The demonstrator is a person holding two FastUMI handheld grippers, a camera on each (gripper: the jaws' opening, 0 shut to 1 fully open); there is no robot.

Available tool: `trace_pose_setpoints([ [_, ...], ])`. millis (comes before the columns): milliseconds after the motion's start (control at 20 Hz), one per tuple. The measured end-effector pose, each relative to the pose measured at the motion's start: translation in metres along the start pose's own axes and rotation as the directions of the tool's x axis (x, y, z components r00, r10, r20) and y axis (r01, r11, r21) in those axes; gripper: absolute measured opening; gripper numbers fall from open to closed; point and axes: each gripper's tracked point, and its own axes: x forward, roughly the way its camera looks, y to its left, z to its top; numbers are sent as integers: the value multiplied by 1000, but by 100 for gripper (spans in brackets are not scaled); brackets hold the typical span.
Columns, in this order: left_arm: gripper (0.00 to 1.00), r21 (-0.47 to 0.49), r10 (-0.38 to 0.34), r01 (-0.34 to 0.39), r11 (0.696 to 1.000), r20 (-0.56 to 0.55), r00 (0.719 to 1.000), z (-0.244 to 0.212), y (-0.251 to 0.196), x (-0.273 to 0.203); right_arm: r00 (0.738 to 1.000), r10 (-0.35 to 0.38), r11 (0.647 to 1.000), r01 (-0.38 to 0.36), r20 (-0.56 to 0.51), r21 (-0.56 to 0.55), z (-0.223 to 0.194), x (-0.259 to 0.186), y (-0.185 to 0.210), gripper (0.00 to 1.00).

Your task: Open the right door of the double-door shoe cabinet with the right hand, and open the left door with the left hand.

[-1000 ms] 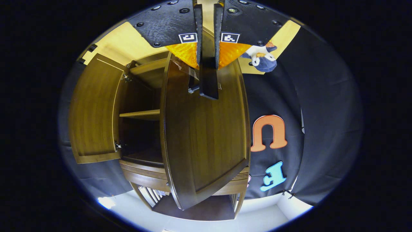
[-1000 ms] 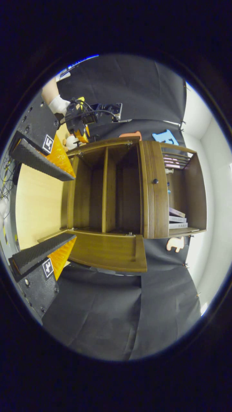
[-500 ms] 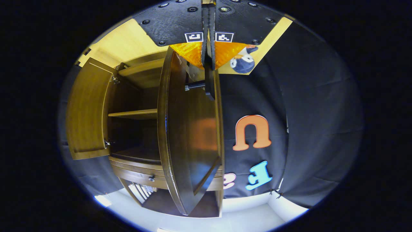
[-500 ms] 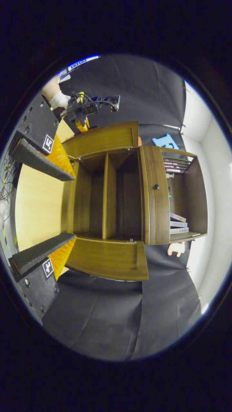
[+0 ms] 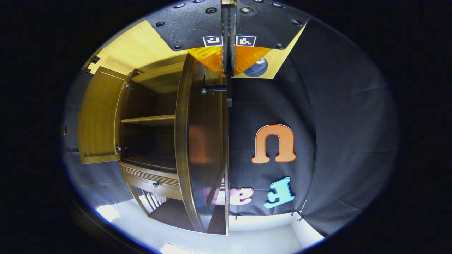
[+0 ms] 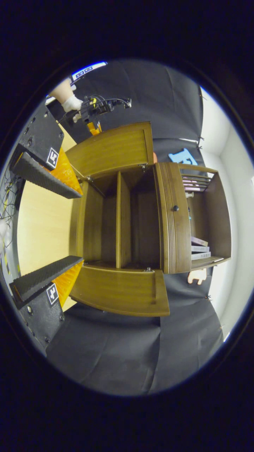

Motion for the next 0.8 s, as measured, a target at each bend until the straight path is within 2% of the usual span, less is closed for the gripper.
trace_pose_setpoints([
  [400, 0, -13, -96, 96, 995, -6, 995, -1, 19, 3, 1000, 7, 1000, -7, -1, -10, -1, 1, 4, 100],
  [650, 2, -29, -117, 116, 993, -28, 993, -1, 21, 1, 1000, 6, 1000, -6, -6, -11, 0, 1, 4, 100],
  [700, 0, -25, -113, 112, 993, -32, 993, -1, 23, 1, 1000, 6, 1000, -6, -7, -11, 0, 1, 4, 100],
  [750, 17, -22, -103, 102, 995, -41, 994, -2, 28, 0, 1000, 6, 1000, -6, -7, -12, -1, 2, 4, 100],
  [800, 23, -24, -91, 90, 996, -42, 995, -1, 32, -2, 1000, 6, 1000, -6, -9, -13, -1, 2, 4, 100],
])
